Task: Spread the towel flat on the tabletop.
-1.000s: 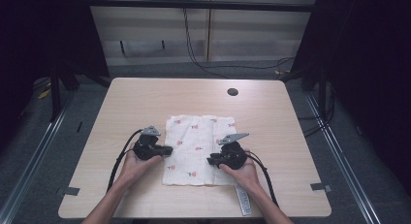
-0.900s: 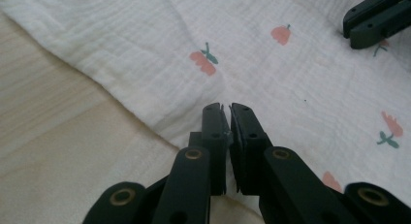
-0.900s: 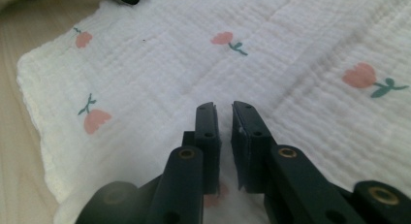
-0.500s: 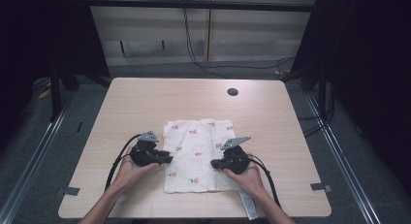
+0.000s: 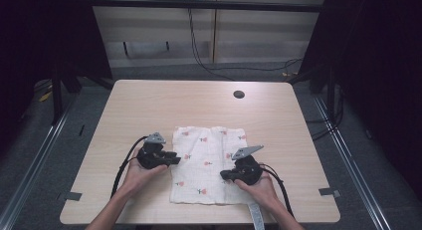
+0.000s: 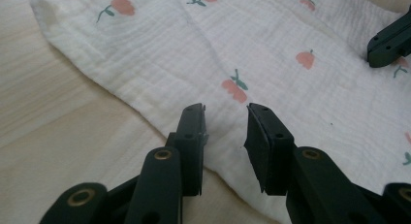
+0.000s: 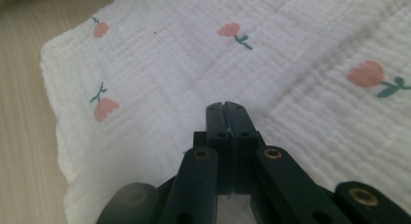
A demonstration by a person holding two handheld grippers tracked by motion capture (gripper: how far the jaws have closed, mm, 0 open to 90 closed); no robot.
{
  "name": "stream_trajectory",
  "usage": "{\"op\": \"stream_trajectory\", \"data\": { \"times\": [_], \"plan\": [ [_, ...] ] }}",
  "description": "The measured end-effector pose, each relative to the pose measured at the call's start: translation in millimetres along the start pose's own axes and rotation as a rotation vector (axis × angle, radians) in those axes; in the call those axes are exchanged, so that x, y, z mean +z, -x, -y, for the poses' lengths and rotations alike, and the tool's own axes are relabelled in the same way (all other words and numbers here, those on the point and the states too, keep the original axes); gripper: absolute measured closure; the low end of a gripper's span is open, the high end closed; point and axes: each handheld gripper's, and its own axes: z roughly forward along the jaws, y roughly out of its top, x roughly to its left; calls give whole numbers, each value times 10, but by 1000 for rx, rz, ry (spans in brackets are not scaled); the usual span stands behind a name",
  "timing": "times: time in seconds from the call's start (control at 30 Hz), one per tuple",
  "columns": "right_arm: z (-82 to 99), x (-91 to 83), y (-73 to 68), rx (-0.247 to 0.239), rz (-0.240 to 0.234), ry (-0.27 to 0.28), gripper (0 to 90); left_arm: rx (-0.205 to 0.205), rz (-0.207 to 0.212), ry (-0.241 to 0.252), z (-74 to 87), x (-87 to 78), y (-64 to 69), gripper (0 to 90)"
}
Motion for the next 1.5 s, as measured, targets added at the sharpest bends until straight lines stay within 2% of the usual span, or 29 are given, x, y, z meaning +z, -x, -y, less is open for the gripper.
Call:
{"op": "stream_trajectory", "data": {
  "times": [0.07,0.17,0.3,0.37,0.47,0.53,0.6,0.7,0.73,0.87,0.97,1.0,1.03,1.07,1.1,1.13,1.2,1.3,1.4,1.47,1.5],
  "plan": [
    [29,-26,-17,-4,-7,-6,900,15,3,-14,6,17,38,674],
    [84,-70,-61,-8,-20,-13,900,43,32,-27,34,37,129,682],
    [135,-106,-93,-11,-25,-13,896,79,32,-48,62,18,211,726],
    [150,-116,-103,0,-31,-15,896,84,16,-57,70,3,230,768],
    [151,-118,-131,1,-48,-29,893,69,28,-64,84,-18,236,784],
    [151,-119,-162,-1,-55,-37,846,62,32,-65,84,-35,203,783],
    [125,-140,-133,11,-48,-17,765,37,50,-50,76,-46,147,755],
    [45,-250,26,54,-32,63,727,8,46,-24,49,-111,76,724],
    [8,-309,108,70,-13,87,715,-2,42,-14,39,-140,47,710],
    [-58,-434,392,87,103,115,684,-63,-5,52,-28,-231,-118,679],
    [-73,-457,619,89,188,127,672,-117,0,94,-90,-242,-251,654],
    [-71,-446,675,91,211,125,671,-132,14,116,-109,-235,-302,630],
    [-65,-423,750,107,220,132,671,-155,25,133,-129,-220,-358,626],
    [-62,-406,817,137,211,154,672,-161,7,139,-152,-199,-409,626],
    [-73,-391,870,142,217,162,674,-160,-11,136,-176,-173,-459,628],
    [-98,-376,916,144,231,156,673,-177,-23,137,-195,-136,-519,632],
    [-158,-354,1032,168,230,161,665,-198,-45,137,-212,-82,-608,643],
    [-220,-336,1143,177,229,158,660,-203,-65,133,-241,-26,-652,646],
    [-240,-300,1233,195,234,150,660,-233,-77,133,-251,43,-692,647],
    [-240,-263,1278,227,223,159,662,-233,-68,114,-262,103,-710,646],
    [-244,-238,1290,225,230,152,664,-229,-58,112,-272,129,-702,646]
  ]
}}
